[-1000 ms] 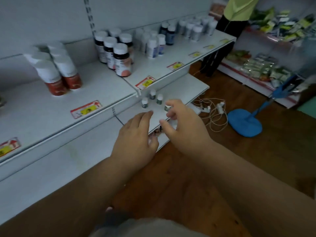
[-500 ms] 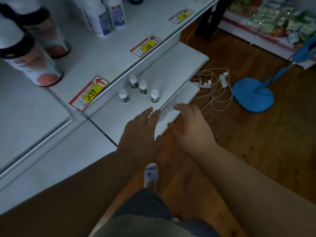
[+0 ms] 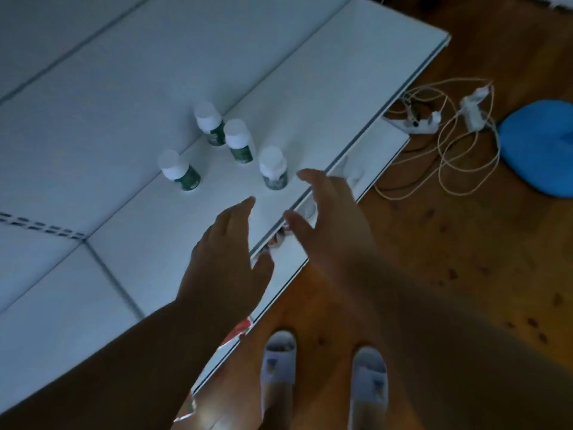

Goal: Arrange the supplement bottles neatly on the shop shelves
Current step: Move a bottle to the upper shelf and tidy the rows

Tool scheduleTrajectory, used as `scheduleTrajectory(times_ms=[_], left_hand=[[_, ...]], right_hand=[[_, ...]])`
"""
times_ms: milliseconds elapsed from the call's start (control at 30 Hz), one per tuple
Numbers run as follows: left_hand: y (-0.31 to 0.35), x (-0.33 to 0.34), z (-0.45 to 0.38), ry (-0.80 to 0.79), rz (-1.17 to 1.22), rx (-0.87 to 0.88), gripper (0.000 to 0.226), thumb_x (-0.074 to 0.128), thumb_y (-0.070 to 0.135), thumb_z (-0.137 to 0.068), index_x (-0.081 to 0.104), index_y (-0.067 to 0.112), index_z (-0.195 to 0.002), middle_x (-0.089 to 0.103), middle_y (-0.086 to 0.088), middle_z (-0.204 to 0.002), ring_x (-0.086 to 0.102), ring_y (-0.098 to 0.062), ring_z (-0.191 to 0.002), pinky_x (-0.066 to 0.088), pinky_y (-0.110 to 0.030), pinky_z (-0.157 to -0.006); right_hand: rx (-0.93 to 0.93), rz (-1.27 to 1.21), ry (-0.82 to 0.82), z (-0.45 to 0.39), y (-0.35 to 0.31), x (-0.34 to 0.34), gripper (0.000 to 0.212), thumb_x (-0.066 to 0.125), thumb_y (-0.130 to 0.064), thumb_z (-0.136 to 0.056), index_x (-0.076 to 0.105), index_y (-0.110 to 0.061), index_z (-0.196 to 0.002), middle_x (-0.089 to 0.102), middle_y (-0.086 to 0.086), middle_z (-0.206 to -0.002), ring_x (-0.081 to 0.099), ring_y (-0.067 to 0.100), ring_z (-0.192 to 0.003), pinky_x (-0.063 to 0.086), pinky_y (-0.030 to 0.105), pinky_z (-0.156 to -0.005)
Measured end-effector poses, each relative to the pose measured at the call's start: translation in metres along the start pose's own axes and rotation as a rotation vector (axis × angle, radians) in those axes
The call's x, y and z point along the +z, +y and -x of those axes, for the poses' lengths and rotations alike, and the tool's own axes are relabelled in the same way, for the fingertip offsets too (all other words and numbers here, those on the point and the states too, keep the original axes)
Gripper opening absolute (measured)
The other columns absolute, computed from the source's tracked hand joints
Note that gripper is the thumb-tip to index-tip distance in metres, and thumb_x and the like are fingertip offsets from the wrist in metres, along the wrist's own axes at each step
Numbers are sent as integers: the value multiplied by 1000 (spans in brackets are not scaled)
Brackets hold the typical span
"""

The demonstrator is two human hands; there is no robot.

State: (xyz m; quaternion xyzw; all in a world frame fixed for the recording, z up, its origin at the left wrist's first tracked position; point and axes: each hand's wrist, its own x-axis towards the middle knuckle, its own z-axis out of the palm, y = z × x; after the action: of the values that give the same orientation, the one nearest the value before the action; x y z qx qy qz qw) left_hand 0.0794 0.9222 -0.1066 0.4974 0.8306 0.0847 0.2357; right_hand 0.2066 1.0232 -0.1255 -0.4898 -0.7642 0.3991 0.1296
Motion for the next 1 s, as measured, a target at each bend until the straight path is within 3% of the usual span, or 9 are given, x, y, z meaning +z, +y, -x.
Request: scheduleTrajectory(times_ms=[133,367,567,667,767,833,900,1000], left_hand=[[9,29,-88,114,21,13,75,60,38,-92,17,28,-153,24,4,-160,29,-21,-144,25,-38,-115],[-20,79,-130,148,12,17,74,58,34,-92,18,24,-154,27,1,-158,28,-20,-143,24,-33,-114],[-30,85,-136,177,93,7,69,54,40,-95,19,28,-154,27,4,-158,30,-16,-142,25,-31,-112],[-25,69,-130,214,202,-6,67,38,58,-92,21,33,-152,29,7,-157,34,-9,-138,30,-27,-106],[-17,57,-92,208,304,-54,74,19,74,-87,23,36,-151,27,13,-157,31,4,-131,26,-13,-102],[5,45,-62,197,393,-78,73,15,73,-86,27,39,-149,31,17,-154,32,10,-126,22,2,-90],[36,31,-35,189,478,-90,71,15,73,-87,30,40,-148,36,19,-150,36,10,-126,25,0,-88],[84,0,12,227,508,-106,77,14,75,-85,33,36,-148,40,16,-147,36,2,-132,32,-16,-101]], right_hand=[[-121,18,62,-94,33,16,72,66,-31,-93,25,-36,-152,40,2,-149,46,19,-135,41,35,-109],[-221,-30,66,-152,76,79,79,70,-22,-91,23,-39,-152,27,8,-157,36,28,-142,42,51,-110],[-230,-94,9,-171,73,87,62,64,-20,-93,35,-27,-147,54,7,-129,59,24,-112,49,39,-97],[-119,-378,-57,-158,56,71,47,63,-24,-93,40,-26,-134,59,-3,-112,64,19,-99,56,41,-90],[29,-737,-169,-114,39,51,25,48,-31,-100,44,-28,-125,60,-2,-107,65,18,-98,59,47,-84],[66,-833,-211,-86,32,24,26,36,-38,-106,45,-28,-128,59,2,-110,65,17,-100,61,42,-82],[69,-870,-218,-63,23,-12,32,29,-44,-105,45,-30,-128,59,4,-113,66,15,-98,62,35,-77],[4,-931,-231,-33,-5,-67,26,31,-41,-107,50,-30,-120,61,0,-104,68,8,-84,58,31,-67]])
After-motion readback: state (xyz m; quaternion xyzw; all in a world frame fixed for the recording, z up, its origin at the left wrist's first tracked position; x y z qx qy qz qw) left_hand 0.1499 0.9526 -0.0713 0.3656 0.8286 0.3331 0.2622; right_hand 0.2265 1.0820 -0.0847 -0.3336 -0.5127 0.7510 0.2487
